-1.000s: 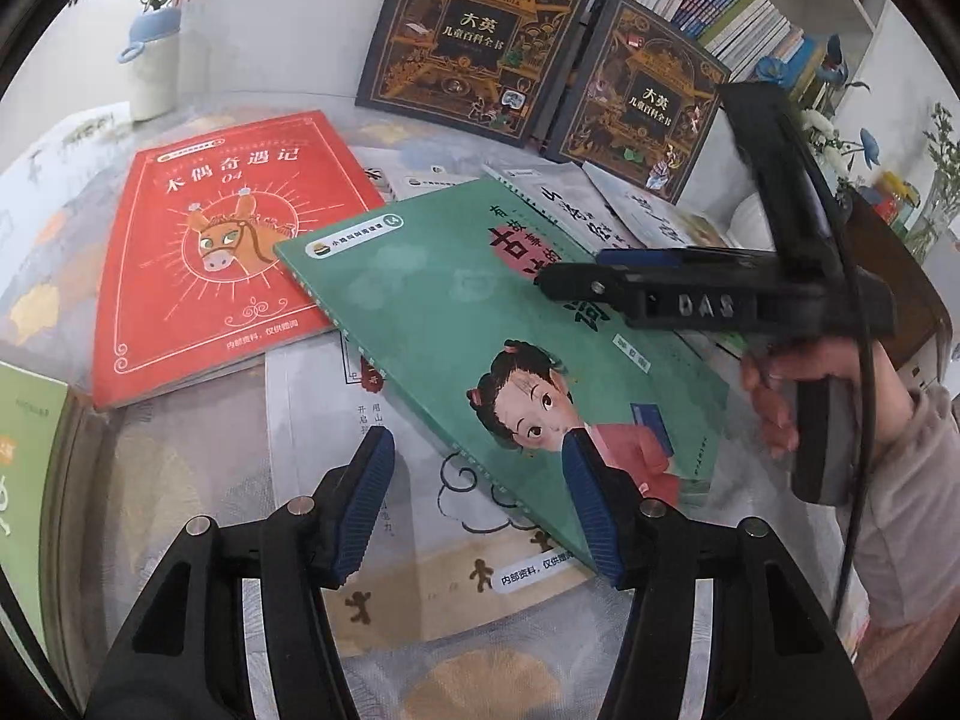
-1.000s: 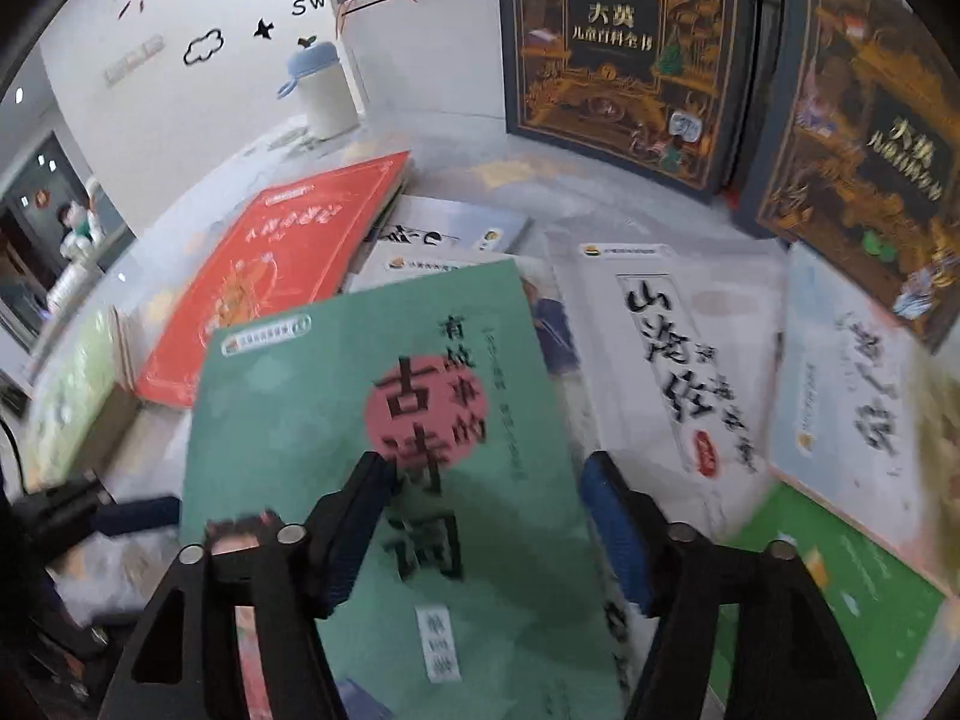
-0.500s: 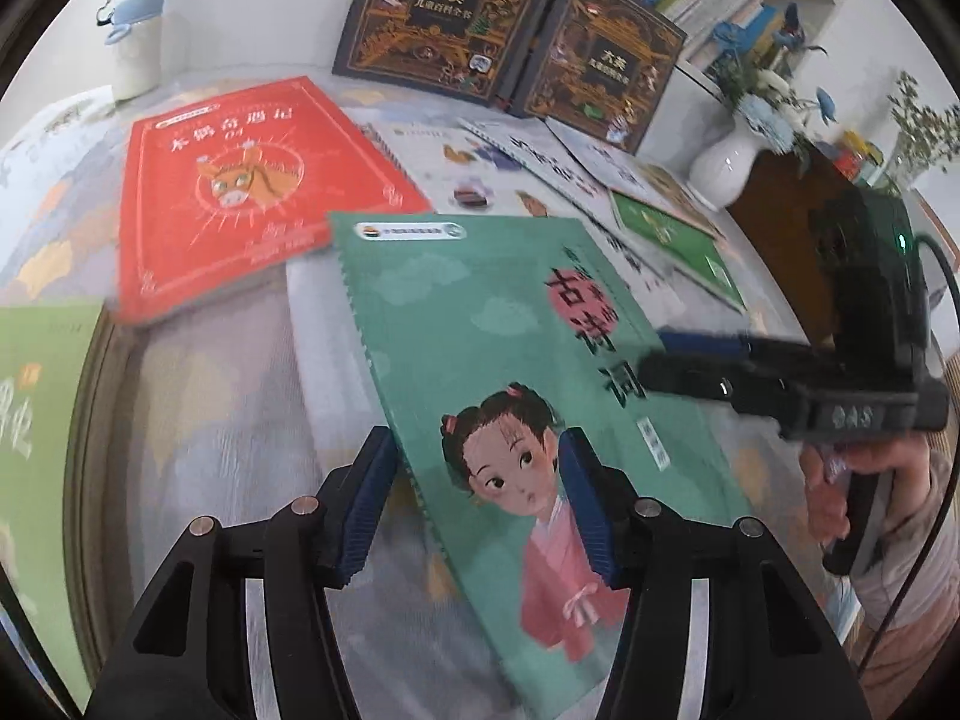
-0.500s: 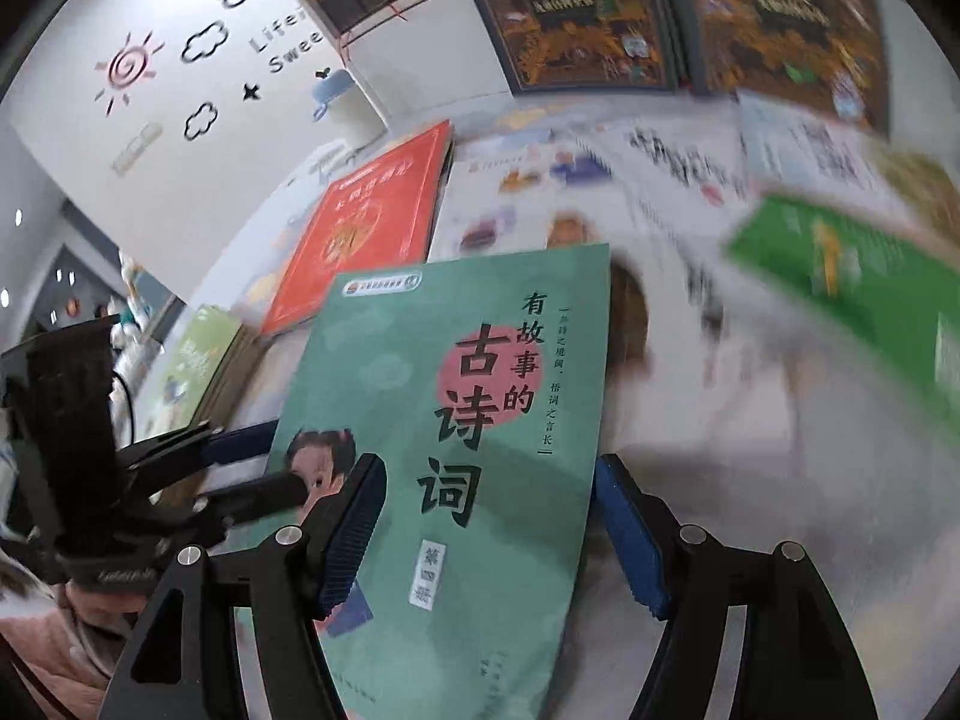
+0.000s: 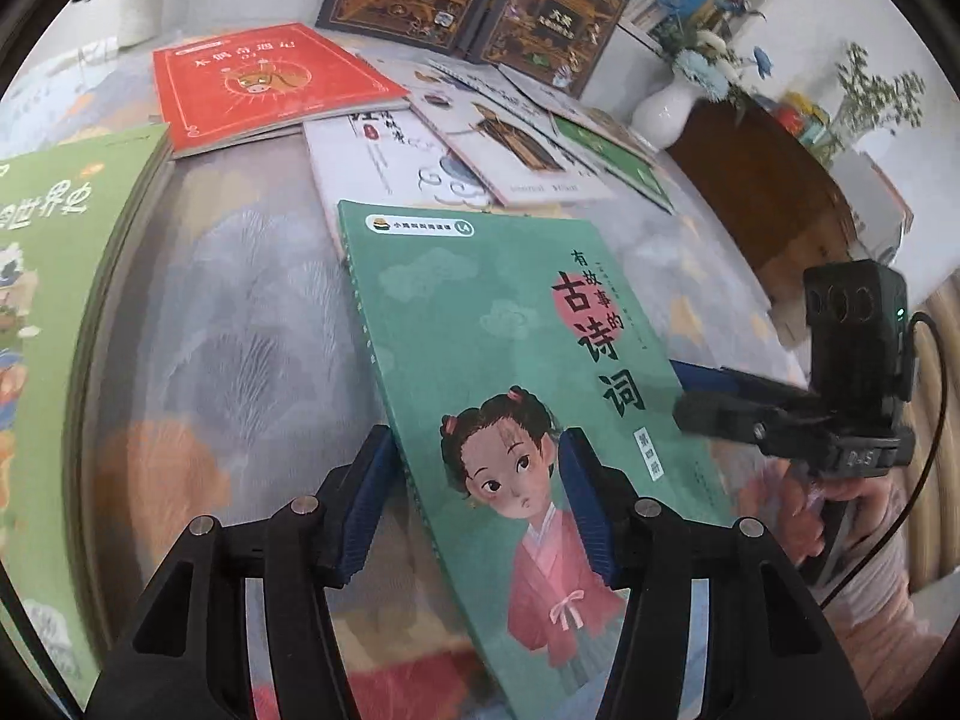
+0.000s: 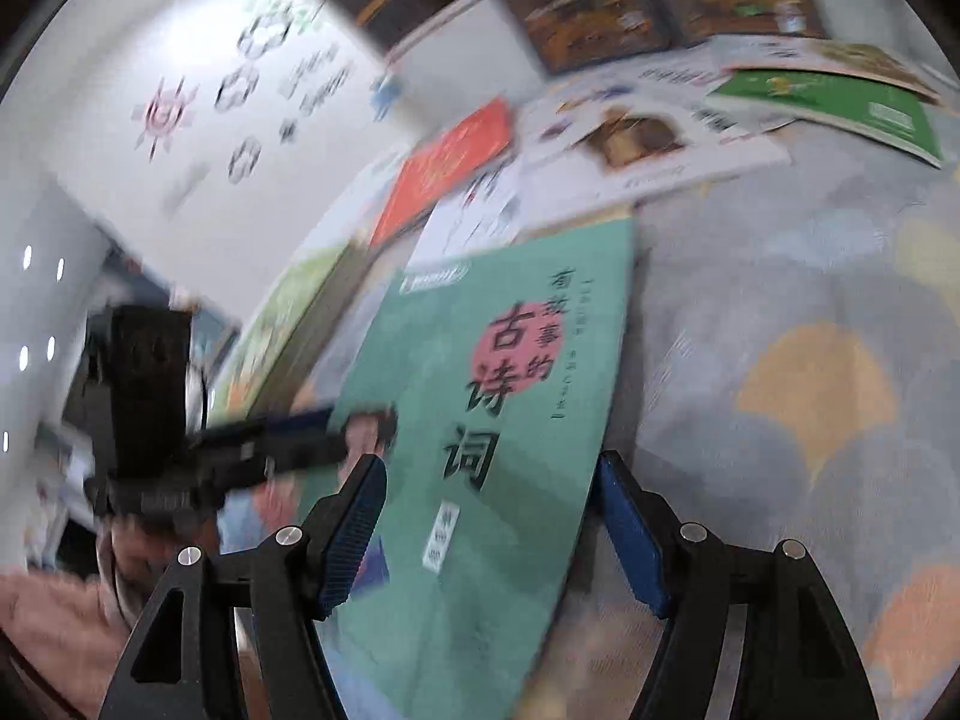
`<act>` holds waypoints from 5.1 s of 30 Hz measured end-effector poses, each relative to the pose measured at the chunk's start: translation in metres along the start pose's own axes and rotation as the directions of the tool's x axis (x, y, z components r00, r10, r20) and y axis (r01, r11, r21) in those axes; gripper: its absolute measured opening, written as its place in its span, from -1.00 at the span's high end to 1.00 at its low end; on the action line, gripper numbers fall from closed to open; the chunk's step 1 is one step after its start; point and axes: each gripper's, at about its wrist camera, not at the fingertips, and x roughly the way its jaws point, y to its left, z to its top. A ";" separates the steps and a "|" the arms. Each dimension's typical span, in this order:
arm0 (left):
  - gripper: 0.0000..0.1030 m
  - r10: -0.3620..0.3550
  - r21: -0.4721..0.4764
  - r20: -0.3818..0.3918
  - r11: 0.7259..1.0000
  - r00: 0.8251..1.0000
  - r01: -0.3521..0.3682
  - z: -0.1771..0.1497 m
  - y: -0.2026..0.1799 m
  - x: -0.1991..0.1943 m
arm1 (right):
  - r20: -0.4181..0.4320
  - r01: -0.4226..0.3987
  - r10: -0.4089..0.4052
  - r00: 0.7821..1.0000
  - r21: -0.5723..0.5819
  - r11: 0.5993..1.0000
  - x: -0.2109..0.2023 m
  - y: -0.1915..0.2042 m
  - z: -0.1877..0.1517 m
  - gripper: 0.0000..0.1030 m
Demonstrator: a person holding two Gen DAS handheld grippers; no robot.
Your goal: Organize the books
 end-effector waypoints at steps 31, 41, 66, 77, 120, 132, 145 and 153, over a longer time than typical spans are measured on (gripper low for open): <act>0.45 -0.046 -0.044 0.177 0.998 0.983 0.054 -0.005 0.026 -0.001 | 0.088 -0.073 0.072 0.993 0.001 0.997 0.004 -0.031 0.005 0.58; 0.45 -0.035 -0.036 0.179 0.998 0.983 0.042 -0.005 0.025 -0.002 | 0.097 -0.063 0.062 0.993 0.009 0.998 0.004 -0.030 0.004 0.57; 0.47 0.129 -0.065 0.343 0.991 0.931 -0.113 0.028 0.065 -0.133 | 0.087 -0.189 0.198 0.976 -0.109 0.976 0.002 0.124 0.082 0.56; 0.45 0.246 -0.146 0.392 0.968 0.887 -0.204 0.036 0.122 -0.178 | -0.015 -0.254 0.254 0.967 -0.141 0.957 0.074 0.170 0.112 0.56; 0.39 0.315 -0.277 0.301 0.932 0.900 -0.233 0.019 0.216 -0.136 | -0.181 -0.146 0.127 0.975 -0.094 0.985 0.187 0.174 0.120 0.55; 0.29 0.345 -0.258 0.292 0.926 0.892 -0.274 0.022 0.204 -0.135 | -0.168 -0.133 0.119 0.979 -0.073 0.988 0.177 0.167 0.117 0.39; 0.29 0.266 -0.144 0.253 0.961 0.930 -0.236 0.057 0.167 -0.120 | -0.053 -0.074 0.071 0.996 -0.041 0.996 0.119 0.126 0.132 0.12; 0.29 0.206 -0.090 0.202 0.977 0.958 -0.191 0.137 0.149 -0.085 | 0.062 0.095 -0.093 0.994 -0.023 0.995 0.089 0.061 0.195 0.04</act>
